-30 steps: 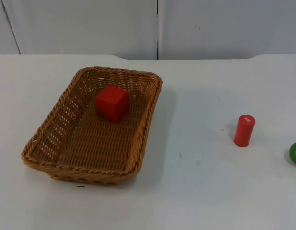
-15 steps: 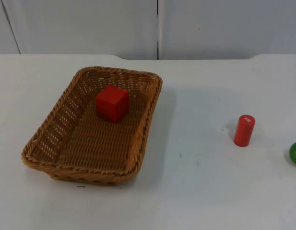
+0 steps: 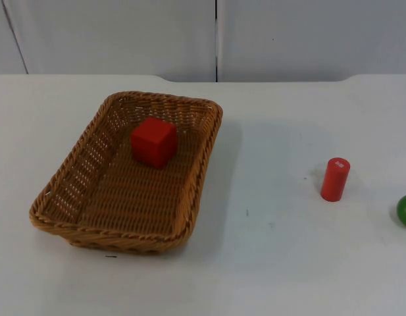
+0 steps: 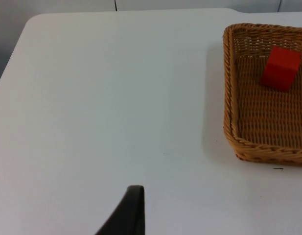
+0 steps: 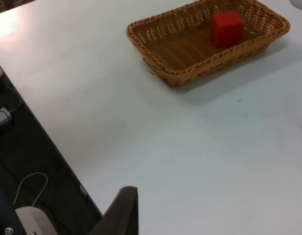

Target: Pick up the basket with the left hand and place the object to the left of the red cylinder into the basket with the right hand.

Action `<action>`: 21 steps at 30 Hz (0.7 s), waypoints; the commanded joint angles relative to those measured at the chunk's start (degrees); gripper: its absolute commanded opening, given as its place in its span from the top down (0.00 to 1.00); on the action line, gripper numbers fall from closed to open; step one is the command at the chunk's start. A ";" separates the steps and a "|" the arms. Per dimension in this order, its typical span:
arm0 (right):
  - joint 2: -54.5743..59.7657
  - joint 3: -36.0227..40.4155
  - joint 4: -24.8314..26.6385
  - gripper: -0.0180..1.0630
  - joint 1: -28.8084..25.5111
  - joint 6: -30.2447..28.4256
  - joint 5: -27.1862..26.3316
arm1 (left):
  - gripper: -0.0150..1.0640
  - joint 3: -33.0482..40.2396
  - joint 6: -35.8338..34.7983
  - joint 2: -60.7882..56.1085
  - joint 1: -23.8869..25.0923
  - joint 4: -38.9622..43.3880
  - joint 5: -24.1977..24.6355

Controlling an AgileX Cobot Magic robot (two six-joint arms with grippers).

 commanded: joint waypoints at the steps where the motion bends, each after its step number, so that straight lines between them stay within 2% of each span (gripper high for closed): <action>1: -0.22 0.14 -0.54 0.06 0.10 0.59 -0.15 | 0.01 0.37 -0.27 -0.26 0.06 -0.55 -0.65; 4: -0.22 0.14 0.78 0.06 0.10 -1.40 -0.15 | 0.01 0.37 -0.27 -0.26 0.06 -0.55 -0.65; 16: -0.22 0.14 0.67 0.06 0.10 -1.36 -0.15 | 0.01 0.37 -0.27 -0.26 0.06 -0.55 -0.65; 19: -0.22 0.14 0.67 0.01 0.10 -1.36 -0.15 | 0.01 0.37 -0.27 -0.26 0.06 -0.55 -0.65; 21: -0.22 0.14 0.67 0.01 0.10 -1.36 -0.15 | 0.01 0.37 -0.27 -0.26 0.06 -0.55 -0.65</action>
